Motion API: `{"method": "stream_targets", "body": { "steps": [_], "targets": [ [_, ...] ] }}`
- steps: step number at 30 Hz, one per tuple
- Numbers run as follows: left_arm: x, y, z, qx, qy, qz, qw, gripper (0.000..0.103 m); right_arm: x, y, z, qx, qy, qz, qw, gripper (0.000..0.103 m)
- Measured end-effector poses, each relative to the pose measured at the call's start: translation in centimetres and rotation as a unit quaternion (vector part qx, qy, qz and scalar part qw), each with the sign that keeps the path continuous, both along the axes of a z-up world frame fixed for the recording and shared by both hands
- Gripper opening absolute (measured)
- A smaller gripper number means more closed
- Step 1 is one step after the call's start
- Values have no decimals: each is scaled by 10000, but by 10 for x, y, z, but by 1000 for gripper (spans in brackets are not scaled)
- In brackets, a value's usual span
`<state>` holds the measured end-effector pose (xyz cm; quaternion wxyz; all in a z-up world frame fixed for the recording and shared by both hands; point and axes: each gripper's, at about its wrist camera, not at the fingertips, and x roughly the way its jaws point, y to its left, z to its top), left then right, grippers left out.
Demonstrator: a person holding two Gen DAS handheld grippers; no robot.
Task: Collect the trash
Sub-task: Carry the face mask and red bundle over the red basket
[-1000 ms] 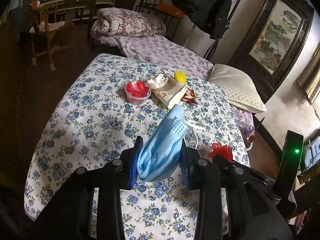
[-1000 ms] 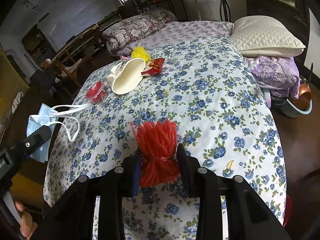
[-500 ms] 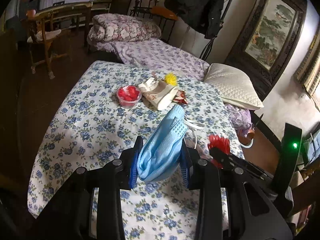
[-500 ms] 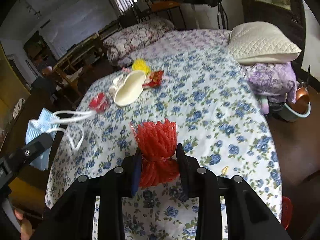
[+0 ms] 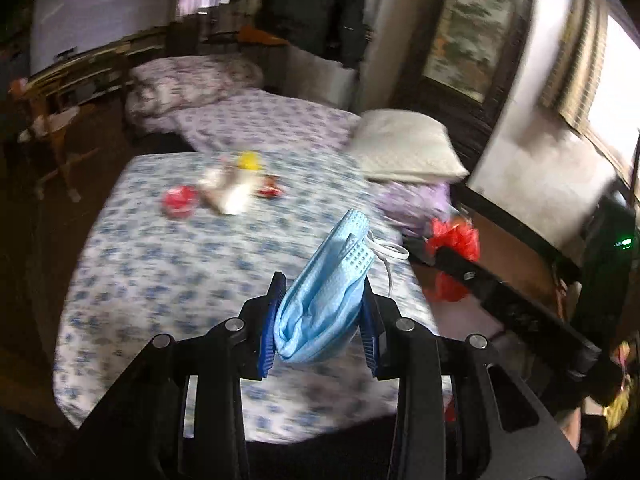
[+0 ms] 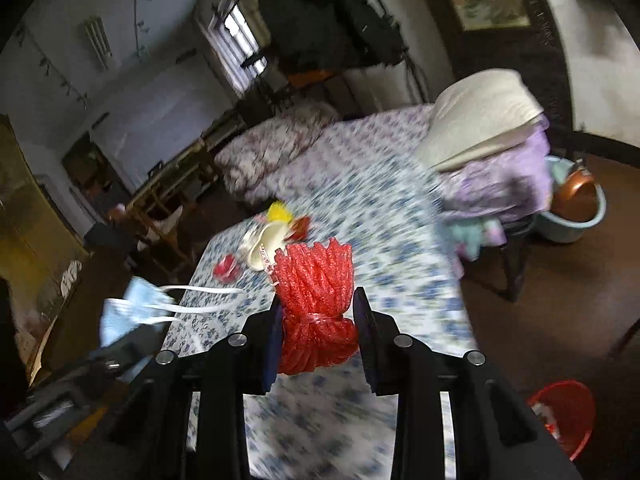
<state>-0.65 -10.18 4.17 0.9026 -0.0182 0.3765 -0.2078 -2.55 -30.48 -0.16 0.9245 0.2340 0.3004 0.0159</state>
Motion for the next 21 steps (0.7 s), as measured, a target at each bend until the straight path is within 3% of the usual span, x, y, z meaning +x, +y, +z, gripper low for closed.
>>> {"method": "stream_targets", "body": {
  "steps": [5, 11, 15, 21],
  "targets": [
    [-26, -93, -11, 34, 252, -957, 9951, 35, -63, -66, -10, -135, 226, -546, 9982, 34],
    [-53, -204, -40, 244, 580, -1866, 9804, 35, -141, -143, -63, -148, 1031, -1276, 9863, 34],
    [-57, -276, -85, 611, 1050, -2213, 9676, 35, -180, -176, -125, 218, 1690, -1687, 9708, 34],
    [-46, -331, -175, 971, 1762, -2351, 9509, 35, -197, -197, -207, 743, 2383, -1933, 9489, 34]
  ]
}}
